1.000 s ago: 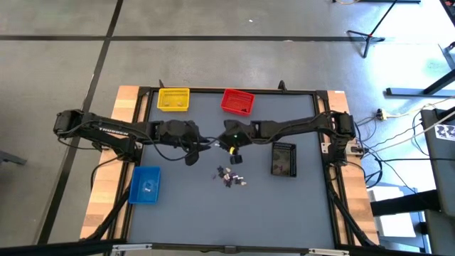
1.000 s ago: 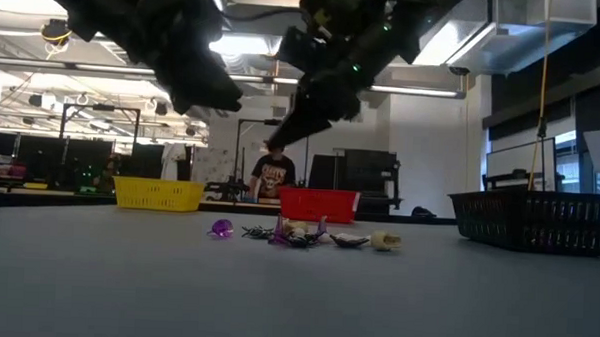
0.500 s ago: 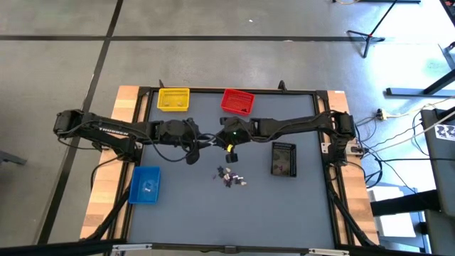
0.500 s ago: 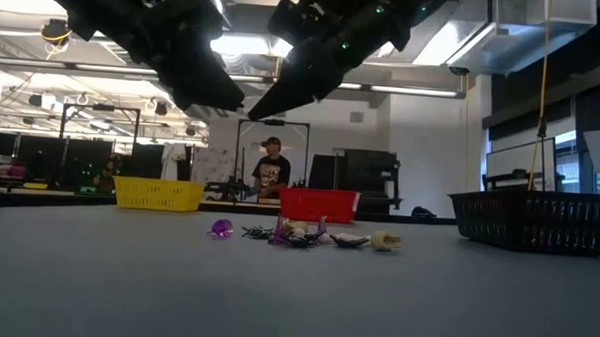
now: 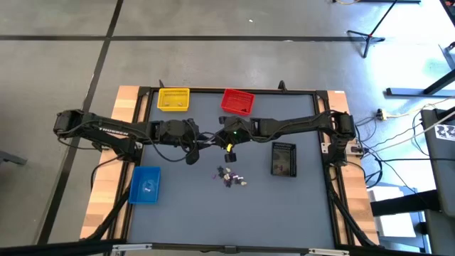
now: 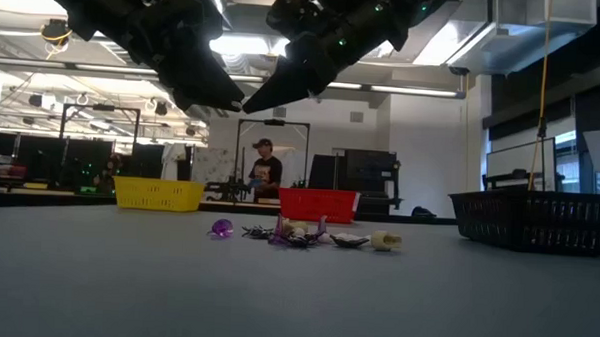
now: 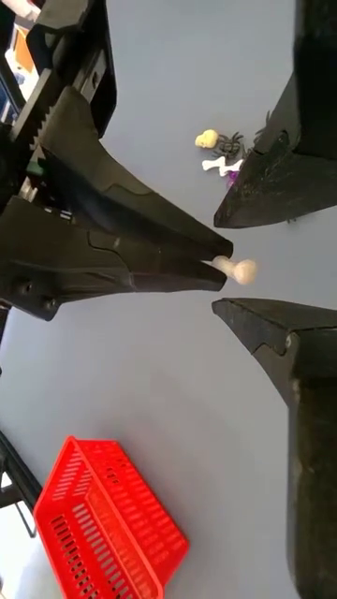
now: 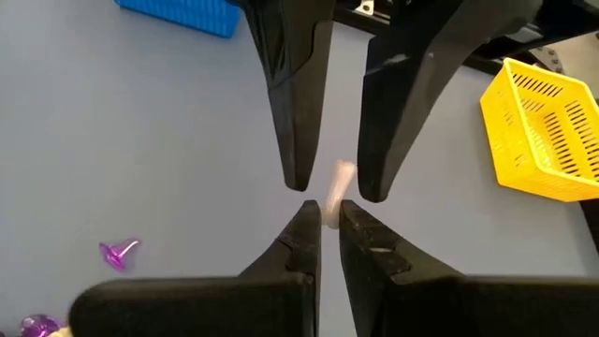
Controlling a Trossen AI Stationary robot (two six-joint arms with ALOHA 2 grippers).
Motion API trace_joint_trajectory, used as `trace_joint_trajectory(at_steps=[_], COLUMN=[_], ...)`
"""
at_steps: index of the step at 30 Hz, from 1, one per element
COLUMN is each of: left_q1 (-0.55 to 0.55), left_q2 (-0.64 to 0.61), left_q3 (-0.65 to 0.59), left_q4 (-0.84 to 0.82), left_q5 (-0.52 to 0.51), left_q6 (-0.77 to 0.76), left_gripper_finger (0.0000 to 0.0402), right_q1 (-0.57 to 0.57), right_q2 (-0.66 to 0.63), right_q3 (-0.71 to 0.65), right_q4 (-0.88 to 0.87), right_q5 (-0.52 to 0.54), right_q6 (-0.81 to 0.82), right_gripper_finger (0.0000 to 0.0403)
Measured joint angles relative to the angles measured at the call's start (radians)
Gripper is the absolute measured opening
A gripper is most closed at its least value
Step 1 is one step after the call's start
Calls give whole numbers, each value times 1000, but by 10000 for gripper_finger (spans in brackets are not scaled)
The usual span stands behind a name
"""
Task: Sort Halloween decoration
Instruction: Put the white bone toy into the blue bin
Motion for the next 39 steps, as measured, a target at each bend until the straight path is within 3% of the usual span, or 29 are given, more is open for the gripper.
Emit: trace_joint_trajectory(at_steps=[14,27,39], left_q1=[0,0,0], left_q2=[0,0,0], left_q3=[0,0,0], left_q4=[-1,-19,-18], left_q5=[-8,-10,-10], left_q6=[-8,-10,-12], left_gripper_finger=[120,44,6], right_q1=[0,0,0], right_q2=[0,0,0], right_q3=[0,0,0], right_q4=[-5,-1,-2], right_q5=[0,2,3], right_q6=[0,0,0], right_gripper_finger=[28,28,28])
